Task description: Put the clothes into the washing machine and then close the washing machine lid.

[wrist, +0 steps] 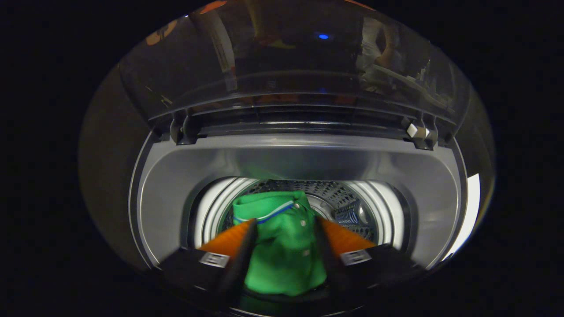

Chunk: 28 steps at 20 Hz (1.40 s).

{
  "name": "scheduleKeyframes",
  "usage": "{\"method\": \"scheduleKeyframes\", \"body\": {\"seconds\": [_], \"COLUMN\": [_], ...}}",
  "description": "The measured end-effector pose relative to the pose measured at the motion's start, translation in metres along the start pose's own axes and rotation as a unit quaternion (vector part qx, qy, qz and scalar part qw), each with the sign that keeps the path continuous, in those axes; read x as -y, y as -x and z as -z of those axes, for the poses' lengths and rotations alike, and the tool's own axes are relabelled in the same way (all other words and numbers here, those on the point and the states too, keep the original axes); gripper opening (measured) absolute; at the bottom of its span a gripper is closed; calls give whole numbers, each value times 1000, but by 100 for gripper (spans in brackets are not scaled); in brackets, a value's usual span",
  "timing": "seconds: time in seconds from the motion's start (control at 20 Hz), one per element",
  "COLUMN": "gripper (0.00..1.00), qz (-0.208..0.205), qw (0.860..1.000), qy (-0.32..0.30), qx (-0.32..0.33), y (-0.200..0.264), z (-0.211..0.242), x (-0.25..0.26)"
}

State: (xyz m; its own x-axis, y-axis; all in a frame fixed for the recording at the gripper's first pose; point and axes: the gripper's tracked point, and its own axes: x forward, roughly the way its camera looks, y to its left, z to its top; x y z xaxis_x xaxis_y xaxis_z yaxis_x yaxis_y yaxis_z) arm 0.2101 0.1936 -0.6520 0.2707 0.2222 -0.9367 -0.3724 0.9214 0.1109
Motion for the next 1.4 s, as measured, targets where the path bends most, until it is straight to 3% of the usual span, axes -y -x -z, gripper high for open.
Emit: {"method": "scheduleKeyframes", "body": {"seconds": [0.15,0.55,0.8,1.05,1.4], "gripper": [99,100,99,99,99], "qz": [0,-12,-18,-19,-18], "qw": [1000,999,991,970,927], "qy": [2,0,3,11,29], "qx": [6,48,130,243,374], "y": [6,34,88,174,304], "z": [-3,-8,-33,-93,-194], "x": [0,-8,-22,-29,-34]}}
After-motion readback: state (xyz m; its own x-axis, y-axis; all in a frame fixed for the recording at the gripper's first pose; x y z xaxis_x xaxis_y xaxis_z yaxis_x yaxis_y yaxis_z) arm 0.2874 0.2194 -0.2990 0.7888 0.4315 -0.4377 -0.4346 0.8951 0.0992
